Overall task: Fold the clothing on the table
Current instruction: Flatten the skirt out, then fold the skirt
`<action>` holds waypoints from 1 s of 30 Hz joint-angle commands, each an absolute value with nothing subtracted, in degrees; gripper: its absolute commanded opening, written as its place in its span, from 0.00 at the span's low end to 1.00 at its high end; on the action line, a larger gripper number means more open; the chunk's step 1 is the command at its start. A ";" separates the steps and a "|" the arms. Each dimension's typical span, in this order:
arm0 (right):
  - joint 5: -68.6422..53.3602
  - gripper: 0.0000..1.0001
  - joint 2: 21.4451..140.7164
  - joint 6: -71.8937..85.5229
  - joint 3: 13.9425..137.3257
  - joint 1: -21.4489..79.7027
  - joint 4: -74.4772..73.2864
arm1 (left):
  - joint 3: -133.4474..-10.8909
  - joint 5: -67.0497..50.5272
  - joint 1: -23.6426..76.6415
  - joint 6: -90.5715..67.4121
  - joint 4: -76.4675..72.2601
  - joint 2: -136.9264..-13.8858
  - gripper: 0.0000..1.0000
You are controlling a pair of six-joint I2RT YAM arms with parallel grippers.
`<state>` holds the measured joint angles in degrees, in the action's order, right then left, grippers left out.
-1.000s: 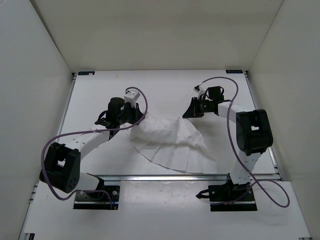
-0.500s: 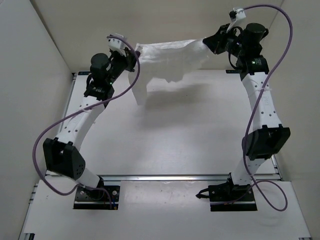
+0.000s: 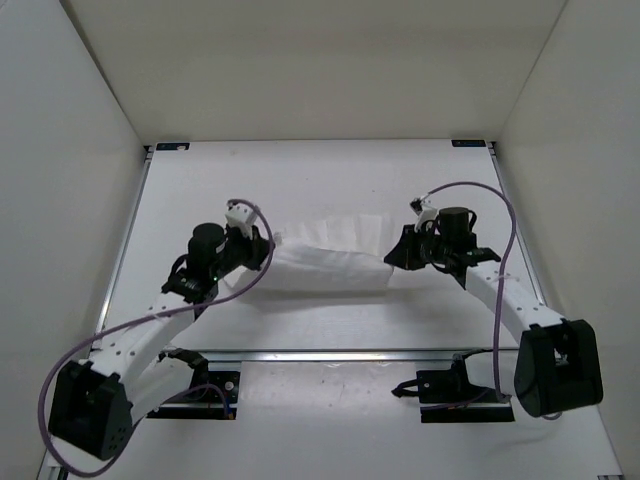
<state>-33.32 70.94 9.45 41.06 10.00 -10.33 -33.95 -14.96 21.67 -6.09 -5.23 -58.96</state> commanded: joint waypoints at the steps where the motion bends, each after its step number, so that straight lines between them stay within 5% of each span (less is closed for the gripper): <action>1: -30.50 0.00 63.81 11.76 38.94 10.81 -8.87 | -31.13 -10.83 21.62 -11.33 -0.09 -47.06 0.00; 7: -31.37 0.00 62.13 13.19 41.65 11.51 -10.02 | -29.00 -12.55 17.50 -21.88 10.98 -38.84 0.00; 13: -34.37 0.00 78.37 9.06 51.41 12.56 -9.76 | -28.22 -7.74 20.48 -23.81 9.05 -45.08 0.00; 30: -33.84 0.00 101.15 9.93 65.73 17.14 -7.65 | -20.12 5.62 17.06 -41.66 18.72 -40.33 0.00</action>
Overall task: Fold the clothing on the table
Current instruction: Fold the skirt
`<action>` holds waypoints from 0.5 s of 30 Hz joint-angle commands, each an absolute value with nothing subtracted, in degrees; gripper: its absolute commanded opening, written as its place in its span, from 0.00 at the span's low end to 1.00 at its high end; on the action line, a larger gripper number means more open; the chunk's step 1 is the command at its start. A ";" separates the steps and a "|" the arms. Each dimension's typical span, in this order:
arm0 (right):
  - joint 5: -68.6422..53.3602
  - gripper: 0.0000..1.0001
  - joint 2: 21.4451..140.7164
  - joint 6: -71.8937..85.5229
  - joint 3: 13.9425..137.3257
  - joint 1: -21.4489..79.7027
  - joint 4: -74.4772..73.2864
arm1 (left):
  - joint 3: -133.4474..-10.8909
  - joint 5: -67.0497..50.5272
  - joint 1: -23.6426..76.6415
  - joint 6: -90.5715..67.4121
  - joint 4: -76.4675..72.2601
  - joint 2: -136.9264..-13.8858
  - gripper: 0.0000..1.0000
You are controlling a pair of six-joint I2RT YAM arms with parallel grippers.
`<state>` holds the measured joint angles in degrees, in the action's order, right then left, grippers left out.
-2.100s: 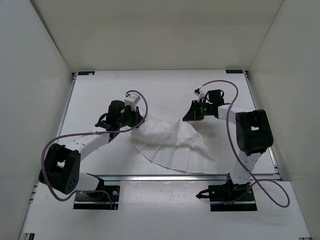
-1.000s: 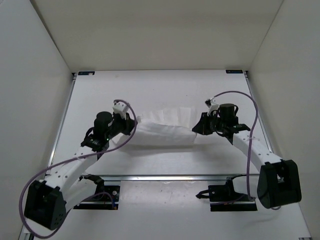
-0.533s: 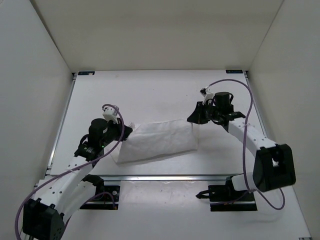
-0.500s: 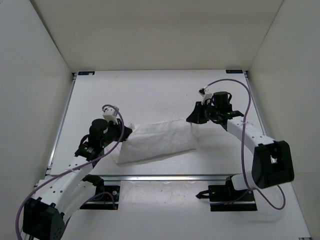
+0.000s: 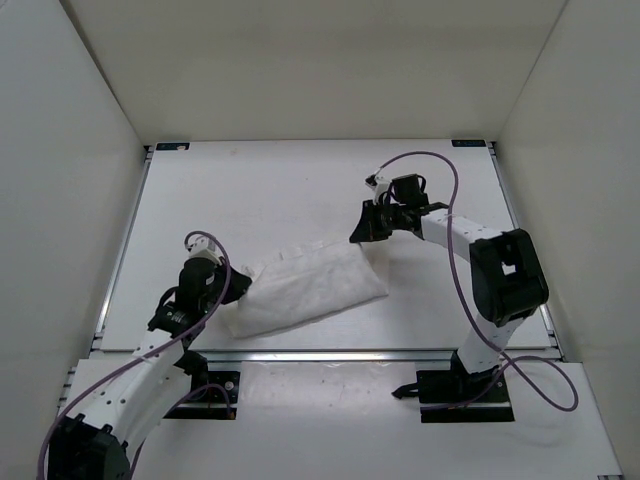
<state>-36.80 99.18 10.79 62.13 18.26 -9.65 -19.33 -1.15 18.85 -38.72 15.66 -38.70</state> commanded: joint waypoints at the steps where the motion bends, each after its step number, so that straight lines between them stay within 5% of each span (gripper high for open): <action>1: -33.75 0.00 101.51 9.58 65.83 17.05 -8.08 | -20.47 5.80 16.79 -41.57 18.37 -40.69 0.00; 8: -32.60 0.05 106.69 8.26 71.80 16.35 -11.07 | -21.88 8.08 16.52 -42.18 16.86 -47.28 0.00; 11: -33.84 0.26 108.89 8.52 74.53 16.44 -11.95 | -22.50 10.81 16.35 -42.80 19.59 -49.13 0.00; 12: -33.58 0.52 109.42 7.83 76.18 16.87 -12.56 | -22.59 10.64 16.09 -43.59 20.47 -48.78 0.06; 13: -32.79 0.69 109.60 7.65 76.64 16.96 -12.66 | -23.20 10.63 15.30 -43.68 21.09 -49.30 0.23; 14: -32.09 0.76 109.51 7.47 77.25 17.05 -13.44 | -23.55 10.90 15.03 -44.20 21.88 -49.13 0.50; 15: -32.43 0.84 108.82 7.30 78.04 16.70 -14.06 | -23.99 11.07 15.12 -43.95 21.71 -48.87 0.65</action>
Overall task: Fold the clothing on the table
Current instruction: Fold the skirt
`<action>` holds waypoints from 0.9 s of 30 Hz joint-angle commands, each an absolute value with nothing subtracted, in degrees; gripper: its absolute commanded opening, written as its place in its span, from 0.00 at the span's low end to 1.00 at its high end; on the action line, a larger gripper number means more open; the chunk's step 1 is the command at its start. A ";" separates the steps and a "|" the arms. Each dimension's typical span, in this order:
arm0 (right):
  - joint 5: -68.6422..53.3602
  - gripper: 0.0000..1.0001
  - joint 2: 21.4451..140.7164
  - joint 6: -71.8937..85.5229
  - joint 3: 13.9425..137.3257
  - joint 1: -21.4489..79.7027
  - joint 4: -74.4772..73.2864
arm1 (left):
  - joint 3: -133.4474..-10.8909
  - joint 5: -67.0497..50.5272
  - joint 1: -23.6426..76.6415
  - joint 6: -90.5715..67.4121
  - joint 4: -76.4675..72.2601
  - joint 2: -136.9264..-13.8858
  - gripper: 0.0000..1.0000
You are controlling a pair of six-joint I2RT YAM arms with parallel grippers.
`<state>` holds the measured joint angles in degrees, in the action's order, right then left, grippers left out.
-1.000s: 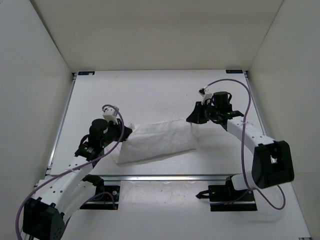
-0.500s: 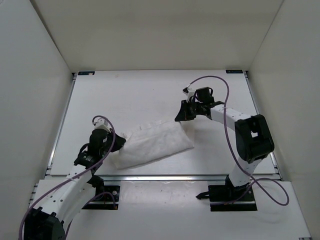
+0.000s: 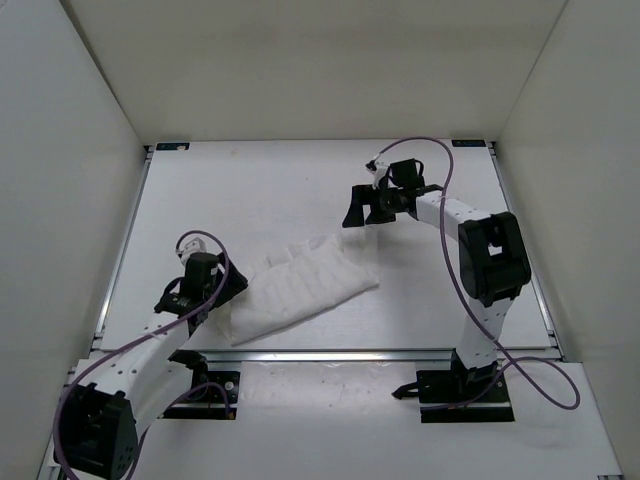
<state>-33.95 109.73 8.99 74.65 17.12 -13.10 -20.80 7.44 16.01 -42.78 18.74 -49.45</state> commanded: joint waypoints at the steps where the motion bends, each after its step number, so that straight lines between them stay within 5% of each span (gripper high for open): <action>1: -32.52 0.90 108.29 7.29 78.74 16.44 -14.41 | -24.34 10.64 14.94 -42.64 21.27 -48.43 0.91; 2: -32.61 0.91 107.93 7.38 79.27 16.17 -14.94 | -24.95 9.94 14.94 -42.11 20.23 -48.17 0.99; 9: -28.75 0.95 101.87 4.66 77.62 14.77 -18.80 | -33.73 8.28 15.03 -32.97 21.00 -49.92 0.98; 11: -28.48 0.94 99.68 4.74 72.71 13.63 -18.89 | -36.02 4.17 15.90 -28.77 20.31 -50.36 0.86; 12: -30.30 0.92 99.32 4.31 71.73 13.45 -19.42 | -36.64 0.30 16.52 -27.87 18.91 -50.88 0.67; 13: -31.11 0.87 98.53 4.22 70.15 12.84 -19.51 | -37.26 -2.09 16.96 -27.08 17.77 -50.71 0.57; 15: -34.70 0.59 97.38 4.22 67.95 12.39 -19.69 | -37.27 -7.19 18.71 -27.42 17.40 -53.95 0.11; 16: -36.02 0.42 96.69 4.22 67.16 12.39 -20.04 | -36.92 -8.16 20.11 -29.25 17.40 -54.66 0.00; 17: -37.08 0.26 96.68 4.31 66.54 13.35 -19.78 | -36.48 -10.09 20.39 -30.40 16.79 -56.23 0.00; 20: -40.85 0.09 95.80 5.01 65.39 15.37 -17.94 | -33.49 -15.02 23.02 -33.56 13.11 -57.57 0.00; 27: -51.76 0.00 97.11 12.12 63.03 19.68 -10.82 | -31.73 -21.70 23.03 -35.07 13.43 -60.37 0.00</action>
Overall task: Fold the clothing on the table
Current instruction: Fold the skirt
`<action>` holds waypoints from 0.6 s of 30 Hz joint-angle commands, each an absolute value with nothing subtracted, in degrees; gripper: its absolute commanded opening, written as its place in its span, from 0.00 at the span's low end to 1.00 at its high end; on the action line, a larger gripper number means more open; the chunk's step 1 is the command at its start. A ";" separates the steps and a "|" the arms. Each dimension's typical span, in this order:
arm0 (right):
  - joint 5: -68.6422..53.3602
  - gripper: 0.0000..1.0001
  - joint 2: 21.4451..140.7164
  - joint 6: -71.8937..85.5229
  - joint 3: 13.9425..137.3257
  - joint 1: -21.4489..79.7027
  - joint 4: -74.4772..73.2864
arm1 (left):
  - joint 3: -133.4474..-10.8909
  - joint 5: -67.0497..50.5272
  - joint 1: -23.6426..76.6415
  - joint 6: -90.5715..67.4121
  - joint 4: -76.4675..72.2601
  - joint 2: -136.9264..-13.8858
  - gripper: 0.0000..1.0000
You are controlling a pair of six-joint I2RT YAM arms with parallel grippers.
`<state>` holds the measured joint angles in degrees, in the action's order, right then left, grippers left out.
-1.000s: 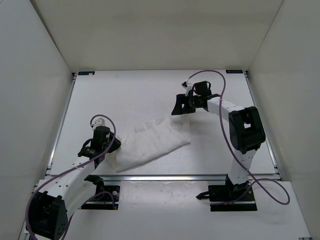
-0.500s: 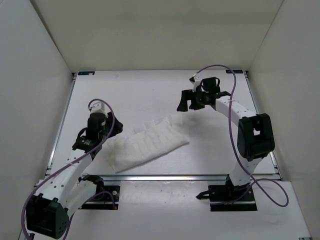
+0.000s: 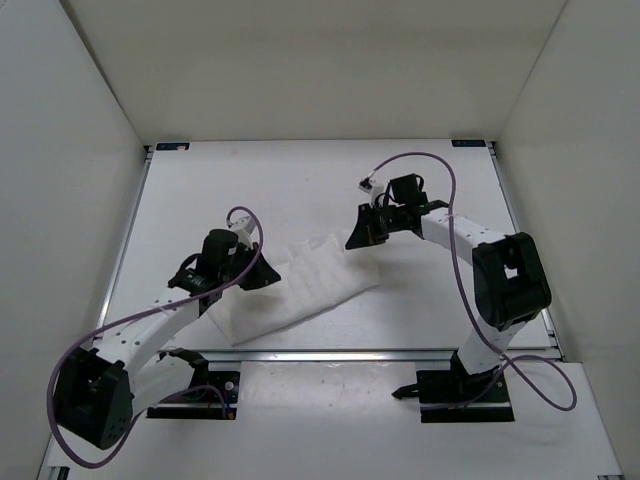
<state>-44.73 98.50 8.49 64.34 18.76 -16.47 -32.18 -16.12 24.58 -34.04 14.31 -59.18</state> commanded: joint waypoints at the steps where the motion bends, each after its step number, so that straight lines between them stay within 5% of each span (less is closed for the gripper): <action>1: -52.03 0.00 97.21 11.87 63.19 19.86 -11.16 | -31.55 -21.88 22.85 -35.16 14.49 -60.90 0.00; 18: -47.55 0.00 108.01 9.67 61.88 24.44 -13.27 | -30.06 -4.40 23.73 -37.88 27.95 -64.42 0.00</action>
<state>-49.95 107.07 11.53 60.05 25.41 -12.78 -28.23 -9.56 23.49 -36.51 26.68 -63.96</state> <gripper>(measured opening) 0.001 0.019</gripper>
